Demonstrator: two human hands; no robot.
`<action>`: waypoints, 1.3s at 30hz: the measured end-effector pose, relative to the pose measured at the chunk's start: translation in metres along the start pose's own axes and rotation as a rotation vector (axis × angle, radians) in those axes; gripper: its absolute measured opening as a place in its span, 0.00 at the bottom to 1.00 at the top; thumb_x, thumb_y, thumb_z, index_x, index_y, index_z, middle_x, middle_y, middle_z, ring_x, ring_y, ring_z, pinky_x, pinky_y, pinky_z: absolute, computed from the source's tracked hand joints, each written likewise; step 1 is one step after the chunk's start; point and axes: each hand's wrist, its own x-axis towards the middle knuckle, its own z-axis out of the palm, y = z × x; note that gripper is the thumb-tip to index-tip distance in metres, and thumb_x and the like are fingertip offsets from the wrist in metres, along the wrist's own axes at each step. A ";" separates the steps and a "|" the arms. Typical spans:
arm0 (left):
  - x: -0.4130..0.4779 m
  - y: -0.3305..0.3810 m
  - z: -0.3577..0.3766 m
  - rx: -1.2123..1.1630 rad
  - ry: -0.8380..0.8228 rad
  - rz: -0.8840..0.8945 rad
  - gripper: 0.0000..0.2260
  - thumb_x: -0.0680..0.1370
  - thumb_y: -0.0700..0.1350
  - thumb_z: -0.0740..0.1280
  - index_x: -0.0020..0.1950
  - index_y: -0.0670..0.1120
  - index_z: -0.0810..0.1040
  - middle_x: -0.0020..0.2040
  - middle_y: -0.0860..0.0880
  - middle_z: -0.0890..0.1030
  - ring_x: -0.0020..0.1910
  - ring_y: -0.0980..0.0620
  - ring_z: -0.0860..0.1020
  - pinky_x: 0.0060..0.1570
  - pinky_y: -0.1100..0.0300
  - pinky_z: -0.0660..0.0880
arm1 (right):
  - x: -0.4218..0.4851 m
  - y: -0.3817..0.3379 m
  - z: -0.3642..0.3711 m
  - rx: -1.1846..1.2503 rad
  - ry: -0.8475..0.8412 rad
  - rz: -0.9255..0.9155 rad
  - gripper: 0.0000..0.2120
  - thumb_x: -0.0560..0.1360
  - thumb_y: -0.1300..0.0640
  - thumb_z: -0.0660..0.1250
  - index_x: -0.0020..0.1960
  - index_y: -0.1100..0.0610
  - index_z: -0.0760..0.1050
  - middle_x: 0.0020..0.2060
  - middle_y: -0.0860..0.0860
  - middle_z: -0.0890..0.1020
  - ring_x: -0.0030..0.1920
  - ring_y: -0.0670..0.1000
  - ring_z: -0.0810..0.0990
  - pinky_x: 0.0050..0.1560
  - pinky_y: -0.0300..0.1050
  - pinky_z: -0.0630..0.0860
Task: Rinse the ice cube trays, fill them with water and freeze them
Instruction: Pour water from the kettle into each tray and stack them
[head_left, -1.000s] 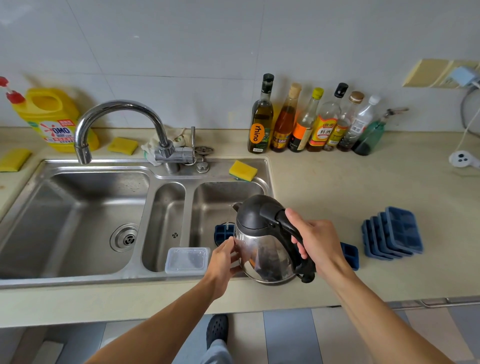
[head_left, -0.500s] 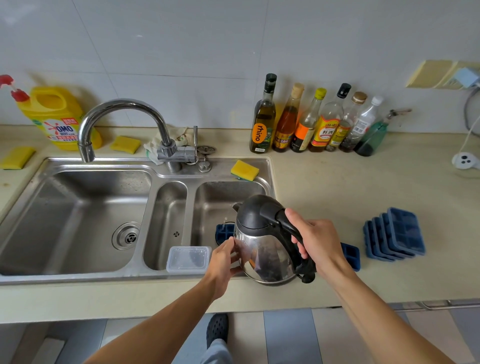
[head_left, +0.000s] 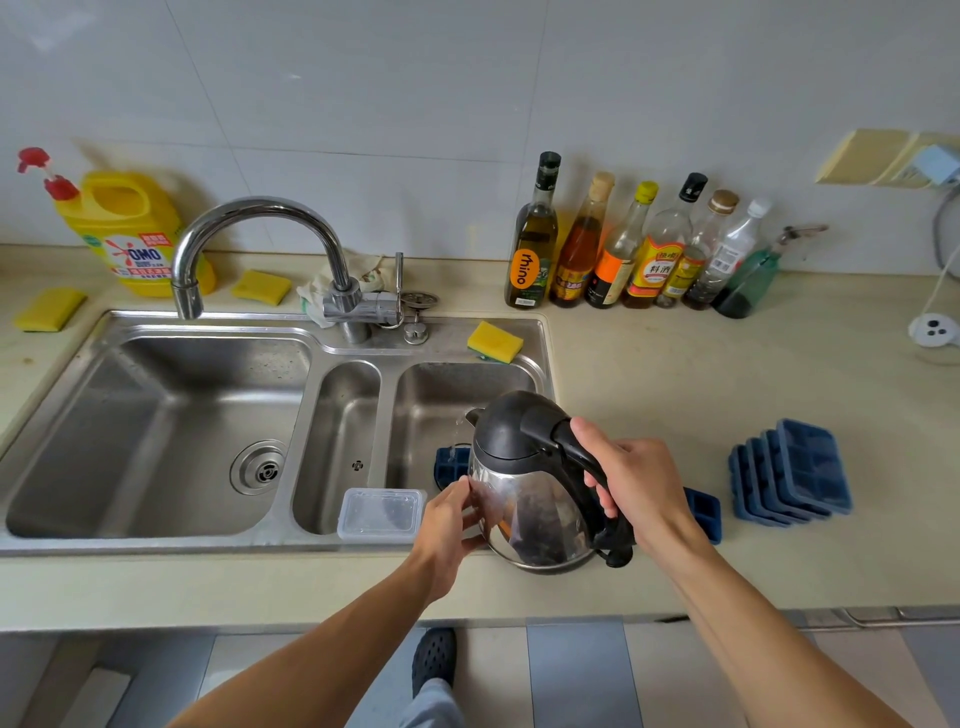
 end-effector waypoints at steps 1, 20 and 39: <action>-0.001 0.000 0.000 -0.004 0.004 -0.004 0.16 0.85 0.47 0.57 0.42 0.43 0.77 0.55 0.34 0.81 0.54 0.38 0.78 0.60 0.41 0.78 | 0.000 0.000 0.000 -0.004 0.000 -0.003 0.32 0.74 0.38 0.71 0.30 0.67 0.76 0.25 0.55 0.80 0.21 0.49 0.72 0.23 0.39 0.70; -0.014 -0.004 0.002 -0.002 -0.001 0.005 0.21 0.86 0.48 0.55 0.37 0.46 0.78 0.52 0.37 0.84 0.54 0.40 0.80 0.59 0.45 0.78 | -0.013 0.001 -0.004 -0.011 0.001 -0.005 0.35 0.74 0.38 0.71 0.36 0.72 0.76 0.25 0.55 0.79 0.22 0.49 0.71 0.23 0.41 0.70; -0.014 -0.002 0.023 0.050 -0.123 0.029 0.19 0.85 0.47 0.53 0.41 0.43 0.75 0.48 0.39 0.84 0.48 0.44 0.79 0.50 0.51 0.78 | -0.025 0.000 -0.027 0.009 0.092 0.020 0.30 0.76 0.39 0.71 0.31 0.67 0.78 0.22 0.53 0.77 0.21 0.48 0.71 0.21 0.38 0.68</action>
